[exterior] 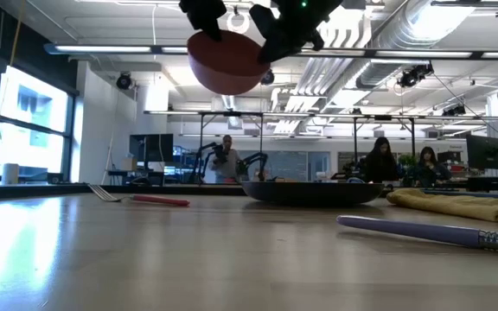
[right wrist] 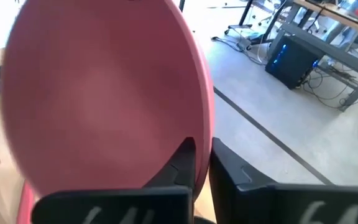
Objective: Set table place
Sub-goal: Put the pink bowl on top of the black plate
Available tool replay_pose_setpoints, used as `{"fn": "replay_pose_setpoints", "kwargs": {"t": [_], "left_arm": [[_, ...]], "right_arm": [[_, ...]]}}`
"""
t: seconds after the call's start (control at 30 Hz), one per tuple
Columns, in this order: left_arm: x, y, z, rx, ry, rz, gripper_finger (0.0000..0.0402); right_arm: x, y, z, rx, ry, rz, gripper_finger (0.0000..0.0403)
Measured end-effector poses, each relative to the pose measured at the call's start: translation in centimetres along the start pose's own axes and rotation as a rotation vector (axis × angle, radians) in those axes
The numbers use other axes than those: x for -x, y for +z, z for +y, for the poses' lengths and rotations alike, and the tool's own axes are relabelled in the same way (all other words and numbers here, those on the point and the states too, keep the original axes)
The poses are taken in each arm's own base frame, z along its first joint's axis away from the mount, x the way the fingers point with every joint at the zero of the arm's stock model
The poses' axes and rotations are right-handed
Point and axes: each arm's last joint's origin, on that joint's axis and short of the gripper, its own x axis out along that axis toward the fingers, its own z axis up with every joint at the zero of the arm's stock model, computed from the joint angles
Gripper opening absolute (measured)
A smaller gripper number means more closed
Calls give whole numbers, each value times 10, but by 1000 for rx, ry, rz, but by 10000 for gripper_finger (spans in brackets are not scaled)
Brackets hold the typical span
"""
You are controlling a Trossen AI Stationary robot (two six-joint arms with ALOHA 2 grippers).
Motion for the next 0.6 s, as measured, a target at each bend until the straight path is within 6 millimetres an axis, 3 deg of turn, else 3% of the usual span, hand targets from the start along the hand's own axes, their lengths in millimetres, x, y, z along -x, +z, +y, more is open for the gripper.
{"fn": "replay_pose_setpoints", "kwargs": {"t": [0.33,0.43,0.6], "left_arm": [[7,17,-2,-90,-51,-166,99],[13,17,-3,-146,-42,-145,131],[30,17,24,-128,31,-77,173]], "right_arm": [[1,-4,2,-1,46,39,0],[4,-6,-1,21,62,80,0],[10,-23,-22,59,61,282,1]]}}
